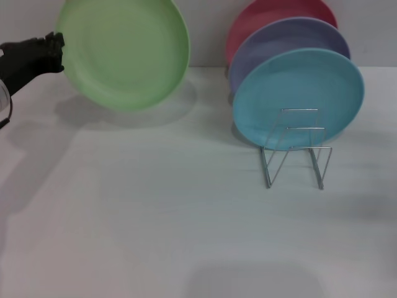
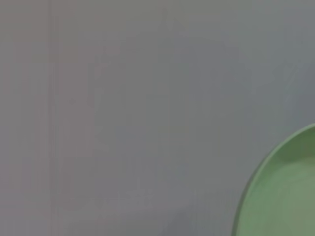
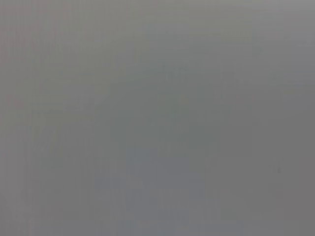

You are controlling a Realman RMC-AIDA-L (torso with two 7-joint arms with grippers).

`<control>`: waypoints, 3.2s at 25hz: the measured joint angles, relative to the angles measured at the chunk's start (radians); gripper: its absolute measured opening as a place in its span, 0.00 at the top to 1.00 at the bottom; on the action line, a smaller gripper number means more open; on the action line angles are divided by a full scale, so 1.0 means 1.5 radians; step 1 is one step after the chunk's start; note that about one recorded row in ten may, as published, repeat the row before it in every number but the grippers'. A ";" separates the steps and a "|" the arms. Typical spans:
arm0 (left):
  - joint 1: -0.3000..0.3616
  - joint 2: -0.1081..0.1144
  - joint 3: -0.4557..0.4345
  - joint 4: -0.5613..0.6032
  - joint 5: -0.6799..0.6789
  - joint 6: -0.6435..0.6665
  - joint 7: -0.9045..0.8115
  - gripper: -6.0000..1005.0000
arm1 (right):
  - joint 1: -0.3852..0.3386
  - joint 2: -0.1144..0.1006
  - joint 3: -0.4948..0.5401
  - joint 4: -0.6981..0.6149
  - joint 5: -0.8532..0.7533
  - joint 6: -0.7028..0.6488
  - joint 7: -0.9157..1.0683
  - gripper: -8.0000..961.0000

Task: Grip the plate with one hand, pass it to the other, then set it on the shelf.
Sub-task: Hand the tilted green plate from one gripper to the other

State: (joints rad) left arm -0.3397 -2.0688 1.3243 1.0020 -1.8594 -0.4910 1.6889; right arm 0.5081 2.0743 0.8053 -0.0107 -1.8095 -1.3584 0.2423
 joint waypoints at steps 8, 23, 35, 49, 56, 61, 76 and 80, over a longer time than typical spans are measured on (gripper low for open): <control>-0.002 -0.001 0.004 0.044 -0.002 0.001 0.161 0.97 | 0.003 0.000 0.000 0.000 0.002 0.011 0.000 0.34; -0.022 -0.004 0.184 0.106 -0.001 0.231 0.397 0.97 | 0.003 0.000 0.006 0.000 0.003 0.013 0.000 0.34; 0.002 -0.001 0.345 0.198 0.161 0.470 0.413 0.97 | 0.003 0.000 0.005 0.000 0.003 0.013 0.000 0.34; 0.001 0.001 0.554 0.088 0.546 0.875 -0.074 0.97 | 0.005 0.001 0.005 0.003 0.003 0.013 0.000 0.34; 0.034 0.005 0.548 0.066 0.558 0.865 -0.402 0.97 | 0.002 0.002 0.001 0.010 0.001 0.012 0.000 0.34; 0.070 0.011 0.538 0.062 0.561 0.839 -0.549 0.97 | -0.030 0.004 0.000 0.036 -0.002 -0.006 -0.001 0.34; 0.103 0.023 0.526 -0.086 0.758 0.884 -1.029 0.97 | -0.200 0.009 -0.151 0.164 -0.005 -0.270 -0.027 0.34; 0.113 0.028 0.532 -0.099 0.770 0.887 -1.050 0.97 | -0.219 0.009 -0.245 0.215 -0.005 -0.304 -0.091 0.34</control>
State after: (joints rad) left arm -0.1704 -2.0273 2.1219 0.8539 -0.7043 0.8400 0.1143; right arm 0.1794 2.0877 0.4377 0.3119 -1.8163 -1.8146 0.1052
